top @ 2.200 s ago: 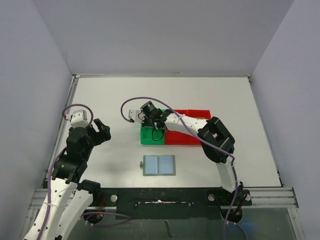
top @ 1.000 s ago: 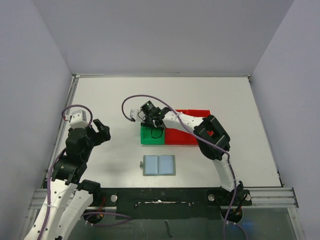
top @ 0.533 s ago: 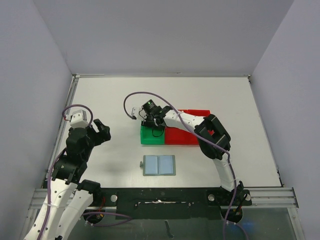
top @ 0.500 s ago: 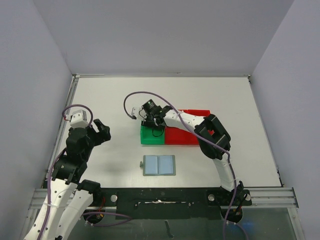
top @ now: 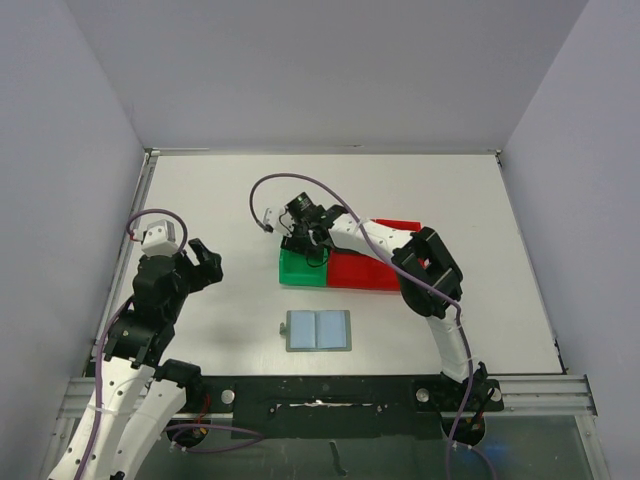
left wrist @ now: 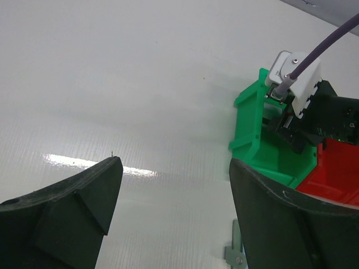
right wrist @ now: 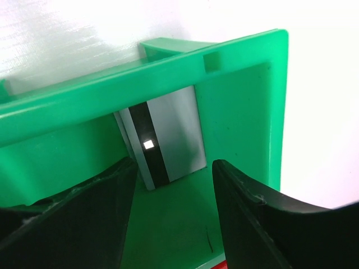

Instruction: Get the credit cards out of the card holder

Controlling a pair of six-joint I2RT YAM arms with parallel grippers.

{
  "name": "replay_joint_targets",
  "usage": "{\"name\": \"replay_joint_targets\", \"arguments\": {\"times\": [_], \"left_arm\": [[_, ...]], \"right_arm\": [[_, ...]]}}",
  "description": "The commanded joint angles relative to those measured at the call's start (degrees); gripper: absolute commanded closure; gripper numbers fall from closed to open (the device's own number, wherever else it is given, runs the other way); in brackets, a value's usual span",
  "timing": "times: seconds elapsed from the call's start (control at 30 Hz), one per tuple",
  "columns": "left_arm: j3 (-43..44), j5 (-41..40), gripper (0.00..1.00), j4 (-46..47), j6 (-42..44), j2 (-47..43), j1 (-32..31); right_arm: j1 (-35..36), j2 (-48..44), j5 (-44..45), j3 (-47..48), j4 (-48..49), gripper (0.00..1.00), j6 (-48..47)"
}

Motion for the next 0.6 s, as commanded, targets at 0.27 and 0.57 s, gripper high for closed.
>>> {"name": "replay_joint_targets", "arguments": {"times": [0.27,0.57], "left_arm": [[0.5,0.6,0.24,3.0,1.2,-0.1,0.3],[0.6,-0.2,0.24,2.8,0.9,-0.7,0.3]], "right_arm": [[-0.9,-4.8,-1.9,3.8,4.9,0.43,15.5],[-0.8,-8.0,0.5,1.8,5.4,0.55,45.1]]}}
